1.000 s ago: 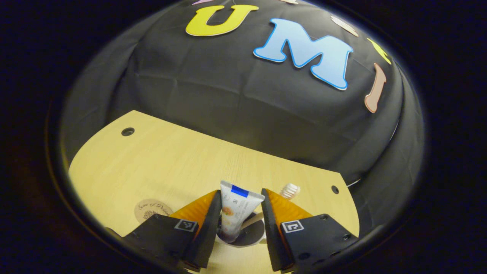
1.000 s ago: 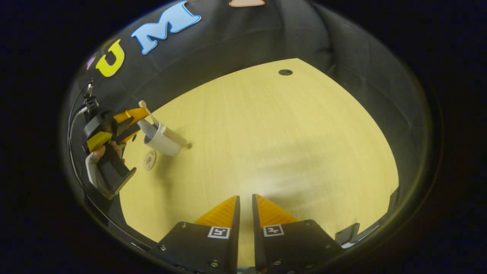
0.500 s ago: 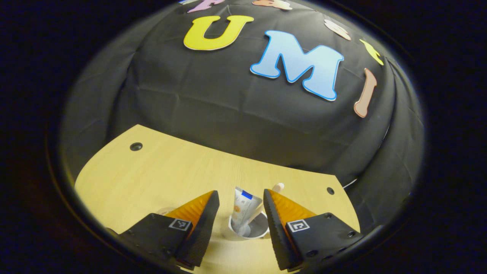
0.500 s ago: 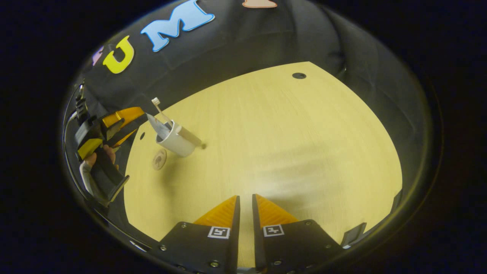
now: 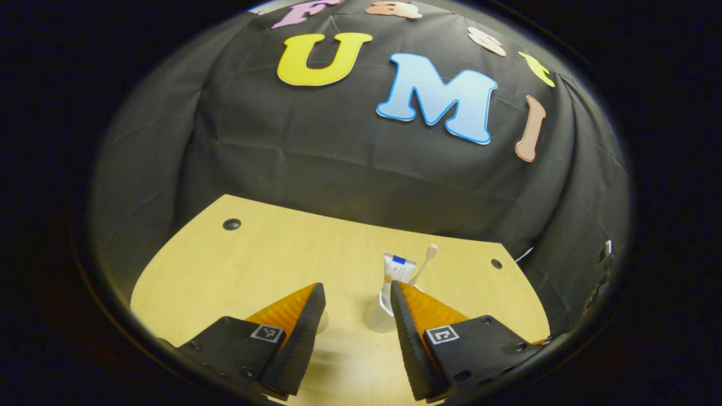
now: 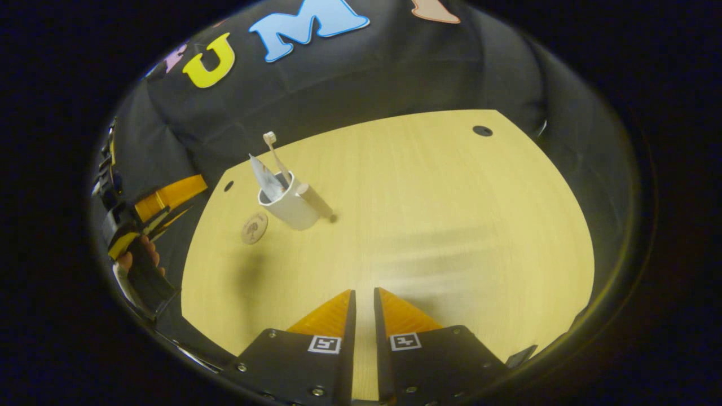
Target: Put the toothbrush and toothpaste on the desktop into the cup, then pick up the cup and place it on the coaster on the desktop.
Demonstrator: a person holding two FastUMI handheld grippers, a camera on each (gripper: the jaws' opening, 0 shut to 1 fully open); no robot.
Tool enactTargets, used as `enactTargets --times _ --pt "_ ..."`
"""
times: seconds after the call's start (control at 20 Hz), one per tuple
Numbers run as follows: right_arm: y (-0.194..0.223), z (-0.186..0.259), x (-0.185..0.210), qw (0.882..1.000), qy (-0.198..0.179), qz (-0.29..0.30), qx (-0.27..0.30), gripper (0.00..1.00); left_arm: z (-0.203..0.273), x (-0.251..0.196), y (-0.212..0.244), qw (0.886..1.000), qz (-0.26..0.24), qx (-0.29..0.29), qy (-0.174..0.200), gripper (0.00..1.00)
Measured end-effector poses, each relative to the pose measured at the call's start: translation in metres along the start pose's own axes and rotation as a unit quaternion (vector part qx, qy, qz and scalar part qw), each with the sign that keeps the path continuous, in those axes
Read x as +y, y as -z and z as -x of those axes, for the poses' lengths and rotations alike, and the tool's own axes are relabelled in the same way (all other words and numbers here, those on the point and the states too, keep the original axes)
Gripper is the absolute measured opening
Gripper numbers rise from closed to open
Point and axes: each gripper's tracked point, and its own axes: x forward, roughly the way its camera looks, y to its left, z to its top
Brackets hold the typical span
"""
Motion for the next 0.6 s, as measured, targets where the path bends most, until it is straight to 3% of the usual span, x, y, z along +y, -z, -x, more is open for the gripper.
enactTargets --times 0.35,0.6 --pt "-0.035 -0.019 0.018 0.997 -0.003 0.074 -0.003 0.17 0.04 0.024 0.025 1.0 -0.007 0.021 -0.006 0.76" --pt "-0.058 -0.046 0.03 0.988 -0.012 0.149 0.03 0.21 0.067 0.041 0.056 0.999 -0.007 0.048 -0.01 0.76"
